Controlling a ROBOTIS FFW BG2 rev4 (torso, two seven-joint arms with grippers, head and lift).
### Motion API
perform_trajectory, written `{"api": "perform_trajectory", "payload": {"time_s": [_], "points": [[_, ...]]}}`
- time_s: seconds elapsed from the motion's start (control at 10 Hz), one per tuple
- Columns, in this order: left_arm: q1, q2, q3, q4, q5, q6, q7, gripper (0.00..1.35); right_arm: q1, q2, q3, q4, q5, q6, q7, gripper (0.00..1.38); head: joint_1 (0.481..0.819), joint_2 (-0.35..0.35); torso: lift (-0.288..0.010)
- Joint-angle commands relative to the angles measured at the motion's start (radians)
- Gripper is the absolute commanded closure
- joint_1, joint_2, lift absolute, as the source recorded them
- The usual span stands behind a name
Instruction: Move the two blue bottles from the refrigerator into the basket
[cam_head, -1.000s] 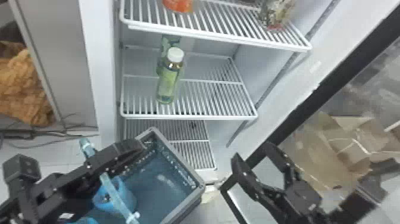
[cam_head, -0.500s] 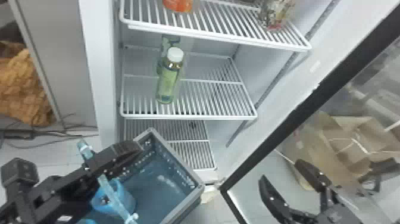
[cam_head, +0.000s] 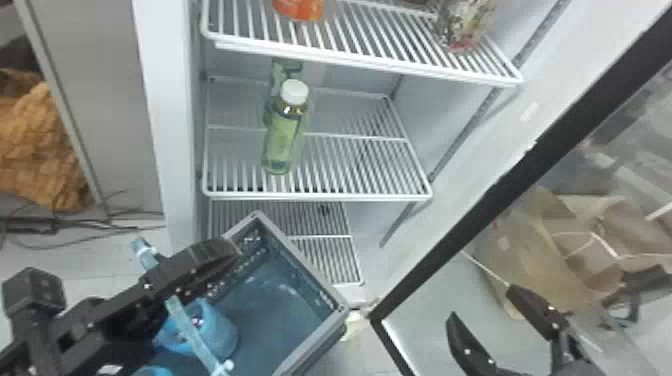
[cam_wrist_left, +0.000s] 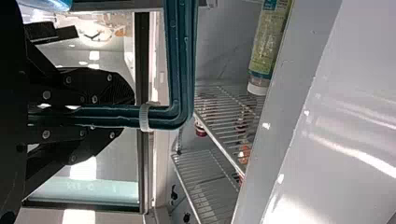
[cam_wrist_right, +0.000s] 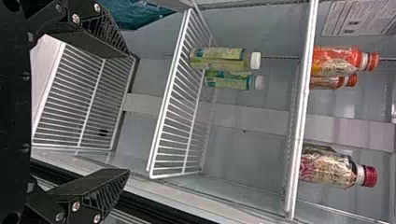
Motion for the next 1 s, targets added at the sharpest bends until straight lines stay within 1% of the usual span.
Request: {"api": "perform_trajectory", "payload": {"time_s": [0.0, 0.1, 0.6, 0.9], "points": [[0.003, 0.0, 0.001, 0.0, -0.002, 0.0, 0.001, 1.18, -0.014, 0.001, -0.005, 0.023, -0.002, 0.0, 0.015, 0.2, 0.695, -0.35, -0.216], [0.0, 0.0, -0.001, 0.0, -0.002, 0.0, 0.001, 1.18, -0.028, 0.001, -0.009, 0.04, 0.0, 0.0, 0.03, 0.2, 0.695, -0.35, -0.216], [0.0, 0.0, -0.003, 0.0, -0.004, 0.007, 0.005, 1.18, -0.046, 0.001, -0.009, 0.062, 0.008, 0.002, 0.038, 0.19, 0.695, -0.35, -0.216], [0.0, 0.0, -0.005, 0.0, -0.008, 0.01, 0.009, 1.18, -0.055, -0.005, -0.009, 0.07, 0.012, 0.002, 0.042, 0.19, 0.695, -0.35, -0.216]]}}
